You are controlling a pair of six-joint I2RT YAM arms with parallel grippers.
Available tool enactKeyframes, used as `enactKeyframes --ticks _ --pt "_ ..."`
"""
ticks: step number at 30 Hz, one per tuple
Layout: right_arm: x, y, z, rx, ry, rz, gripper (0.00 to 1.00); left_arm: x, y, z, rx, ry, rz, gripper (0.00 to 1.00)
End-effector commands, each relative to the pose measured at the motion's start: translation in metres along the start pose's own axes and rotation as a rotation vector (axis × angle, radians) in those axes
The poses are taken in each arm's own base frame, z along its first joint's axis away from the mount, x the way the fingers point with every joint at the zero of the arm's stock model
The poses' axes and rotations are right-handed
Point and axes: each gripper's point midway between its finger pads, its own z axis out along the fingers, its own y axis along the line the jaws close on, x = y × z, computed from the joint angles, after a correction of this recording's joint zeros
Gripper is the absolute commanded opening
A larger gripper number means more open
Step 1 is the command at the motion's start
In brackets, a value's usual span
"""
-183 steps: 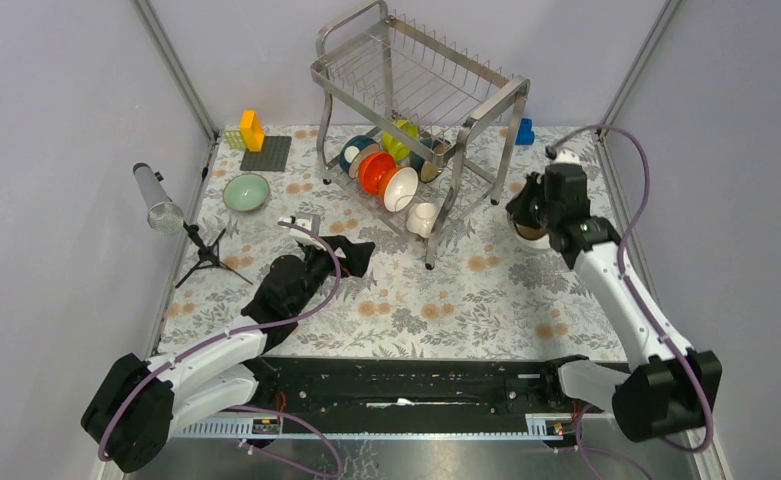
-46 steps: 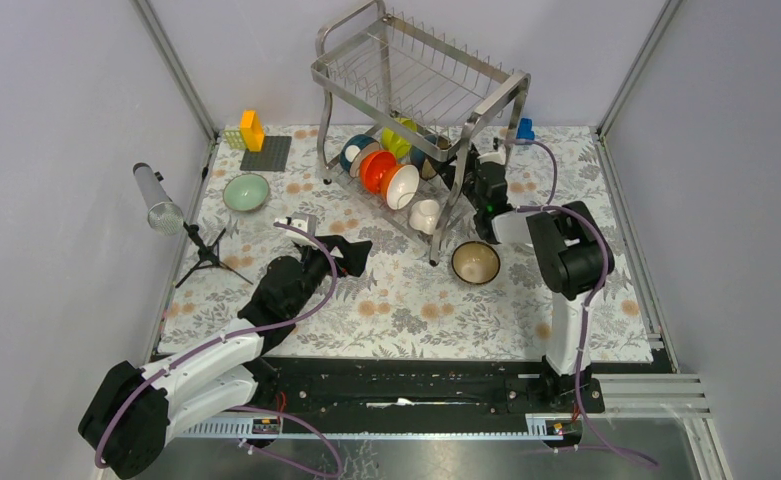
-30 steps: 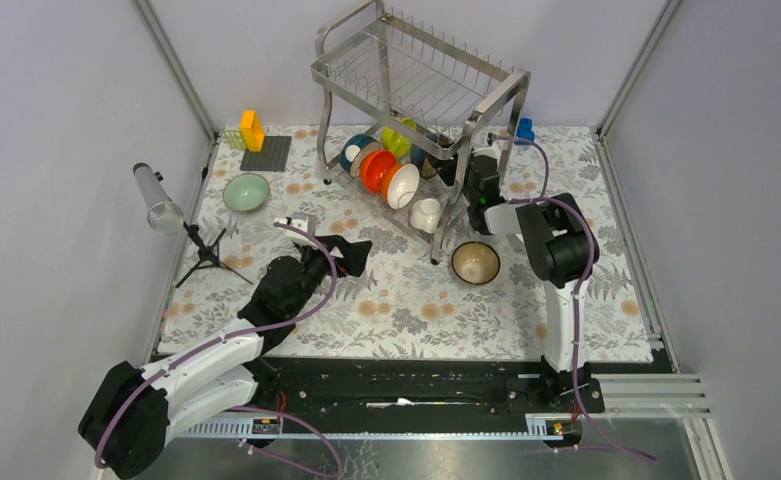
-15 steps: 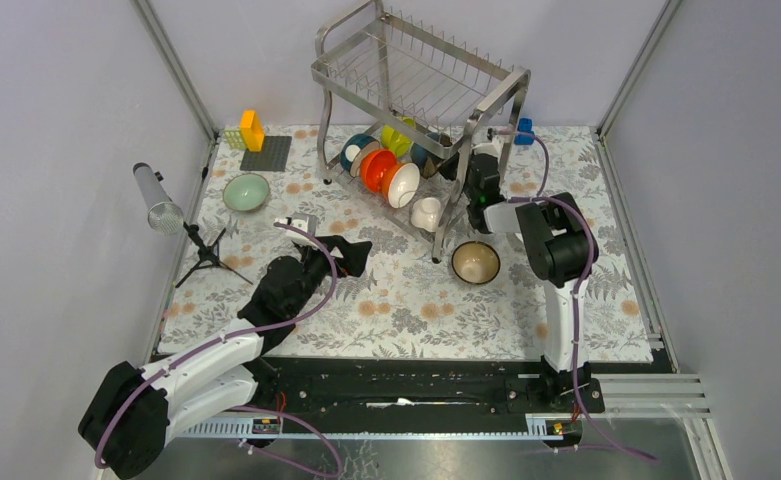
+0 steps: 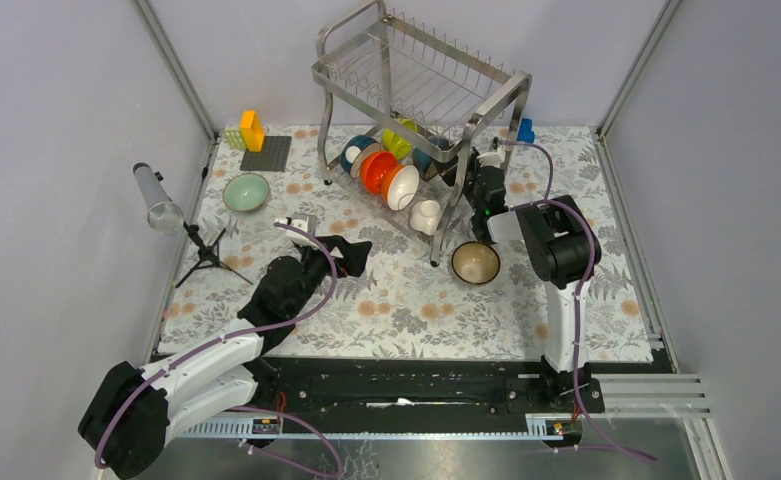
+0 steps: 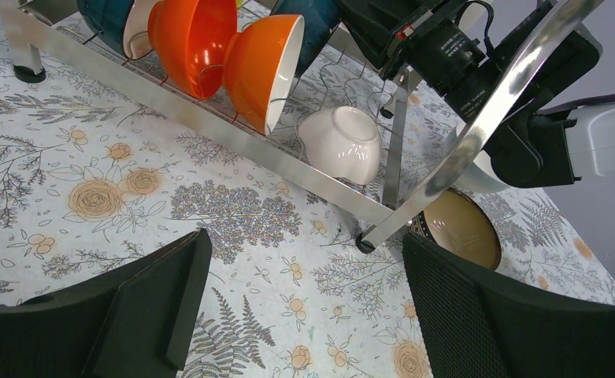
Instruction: Unload the bowls from the dish rack
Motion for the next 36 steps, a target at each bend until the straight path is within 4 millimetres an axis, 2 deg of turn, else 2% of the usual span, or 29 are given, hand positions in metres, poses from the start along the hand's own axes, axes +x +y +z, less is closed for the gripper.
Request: enactKeyframes --ticks 1,6,12,22,30,36 --pt "-0.021 0.085 -0.007 -0.3 -0.011 0.017 0.0 -0.02 -0.008 0.001 0.024 -0.063 0.003 0.97" --pt "-0.025 0.095 -0.011 -0.366 -0.019 0.02 0.0 -0.02 -0.008 0.001 0.024 -0.063 0.001 0.97" --pt "-0.028 0.117 -0.019 -0.52 -0.018 0.019 0.0 -0.02 -0.008 0.001 0.022 -0.065 0.002 0.97" --pt "-0.038 0.125 -0.01 -0.566 -0.042 -0.029 0.0 -0.019 -0.008 0.002 0.019 -0.062 0.002 0.97" --pt "-0.055 0.146 -0.022 -0.586 -0.092 -0.097 0.0 -0.015 -0.006 0.005 0.014 -0.051 0.002 0.97" --pt "-0.068 0.163 -0.042 -0.588 -0.133 -0.135 0.0 -0.018 -0.006 0.003 0.014 -0.059 0.005 0.97"
